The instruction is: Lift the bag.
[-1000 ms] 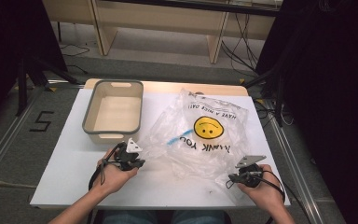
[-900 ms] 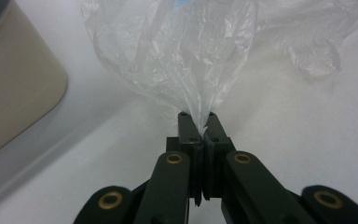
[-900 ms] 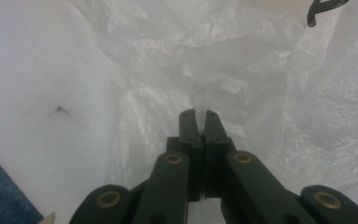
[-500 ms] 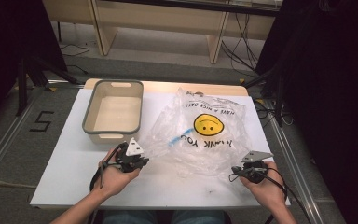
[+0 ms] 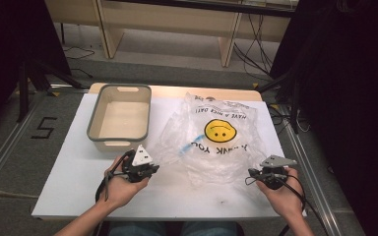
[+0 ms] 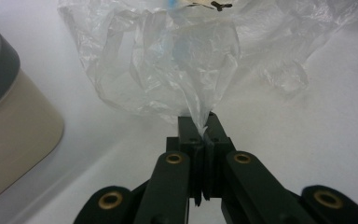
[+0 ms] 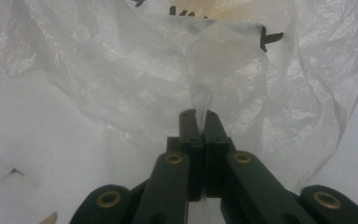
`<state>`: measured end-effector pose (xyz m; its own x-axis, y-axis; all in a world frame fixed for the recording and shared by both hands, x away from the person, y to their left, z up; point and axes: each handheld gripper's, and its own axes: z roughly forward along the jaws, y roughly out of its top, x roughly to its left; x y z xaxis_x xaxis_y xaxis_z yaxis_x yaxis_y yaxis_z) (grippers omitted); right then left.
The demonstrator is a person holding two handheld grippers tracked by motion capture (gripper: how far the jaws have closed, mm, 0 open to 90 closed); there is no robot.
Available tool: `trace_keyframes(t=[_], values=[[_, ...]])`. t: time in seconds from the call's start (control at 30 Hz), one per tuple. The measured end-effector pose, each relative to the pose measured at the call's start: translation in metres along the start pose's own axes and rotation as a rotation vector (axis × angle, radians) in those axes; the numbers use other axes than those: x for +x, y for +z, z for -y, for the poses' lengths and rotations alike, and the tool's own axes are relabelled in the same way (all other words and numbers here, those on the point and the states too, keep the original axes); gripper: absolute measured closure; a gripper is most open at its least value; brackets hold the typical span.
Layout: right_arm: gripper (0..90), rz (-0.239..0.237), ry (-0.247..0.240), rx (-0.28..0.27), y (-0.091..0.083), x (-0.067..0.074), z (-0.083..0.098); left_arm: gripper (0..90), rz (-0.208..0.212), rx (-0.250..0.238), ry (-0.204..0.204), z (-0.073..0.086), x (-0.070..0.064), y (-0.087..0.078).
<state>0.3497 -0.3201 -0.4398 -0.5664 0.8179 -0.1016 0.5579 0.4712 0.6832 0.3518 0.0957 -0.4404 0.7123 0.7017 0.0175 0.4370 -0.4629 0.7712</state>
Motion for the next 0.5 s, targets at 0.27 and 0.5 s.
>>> trace_keyframes(t=[0.27, 0.5], values=[[90.0, 0.035, 0.012, -0.034, -0.0027, -0.0043, -0.0014, 88.9, 0.006, -0.029, 0.012, -0.0033, -0.0022, -0.0033], [90.0, 0.062, 0.03, -0.063, -0.0049, -0.007, -0.0026, 89.0, 0.008, -0.071, 0.032, -0.0087, -0.0062, -0.0085]])
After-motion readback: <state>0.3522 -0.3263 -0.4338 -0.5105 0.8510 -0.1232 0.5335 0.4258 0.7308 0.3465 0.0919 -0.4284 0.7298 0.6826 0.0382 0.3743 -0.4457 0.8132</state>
